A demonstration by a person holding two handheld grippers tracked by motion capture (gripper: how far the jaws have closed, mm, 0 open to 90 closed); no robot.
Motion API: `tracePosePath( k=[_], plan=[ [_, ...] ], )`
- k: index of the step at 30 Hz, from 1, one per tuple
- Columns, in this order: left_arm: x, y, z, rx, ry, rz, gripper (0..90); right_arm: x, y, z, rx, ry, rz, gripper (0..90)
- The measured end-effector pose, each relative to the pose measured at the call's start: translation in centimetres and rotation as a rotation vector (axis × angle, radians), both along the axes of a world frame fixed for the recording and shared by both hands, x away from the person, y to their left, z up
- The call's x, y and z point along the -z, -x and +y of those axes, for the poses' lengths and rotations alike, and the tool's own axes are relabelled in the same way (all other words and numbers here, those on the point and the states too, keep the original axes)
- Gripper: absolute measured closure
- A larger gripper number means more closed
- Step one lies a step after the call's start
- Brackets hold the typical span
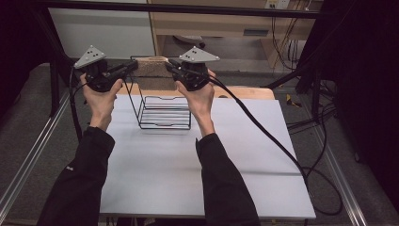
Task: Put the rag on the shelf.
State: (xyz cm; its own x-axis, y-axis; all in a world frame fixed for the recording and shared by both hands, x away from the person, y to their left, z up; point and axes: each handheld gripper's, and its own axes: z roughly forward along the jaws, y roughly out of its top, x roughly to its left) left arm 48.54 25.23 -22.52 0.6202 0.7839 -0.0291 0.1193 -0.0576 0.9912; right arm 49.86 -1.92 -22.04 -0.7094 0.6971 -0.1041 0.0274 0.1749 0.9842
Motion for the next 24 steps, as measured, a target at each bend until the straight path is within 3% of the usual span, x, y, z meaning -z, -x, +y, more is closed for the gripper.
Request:
tracePosePath(
  k=[6, 9, 14, 20, 24],
  plan=[
    [0.6, 0.6, 0.2, 0.023, -0.005, 0.014, 84.7, 0.4, 0.4, -0.1, -0.008, 0.023, 0.002, 81.0],
    [0.7, 1.1, 0.1, 0.022, -0.053, 0.017, 84.2, 0.5, 0.7, -0.1, -0.014, 0.043, 0.013, 81.1],
    [1.0, 1.5, 0.1, 0.015, -0.075, 0.043, 83.5, 0.8, 0.9, -0.1, -0.026, 0.074, 0.048, 81.1],
    [1.1, 1.5, 0.2, 0.021, -0.07, 0.087, 81.7, 1.1, 1.0, -0.1, -0.04, 0.095, 0.081, 81.0],
    [0.4, 1.6, 0.5, 0.016, -0.032, 0.116, 76.0, 1.2, 1.0, -0.1, -0.044, 0.104, 0.088, 81.1]
  ],
)
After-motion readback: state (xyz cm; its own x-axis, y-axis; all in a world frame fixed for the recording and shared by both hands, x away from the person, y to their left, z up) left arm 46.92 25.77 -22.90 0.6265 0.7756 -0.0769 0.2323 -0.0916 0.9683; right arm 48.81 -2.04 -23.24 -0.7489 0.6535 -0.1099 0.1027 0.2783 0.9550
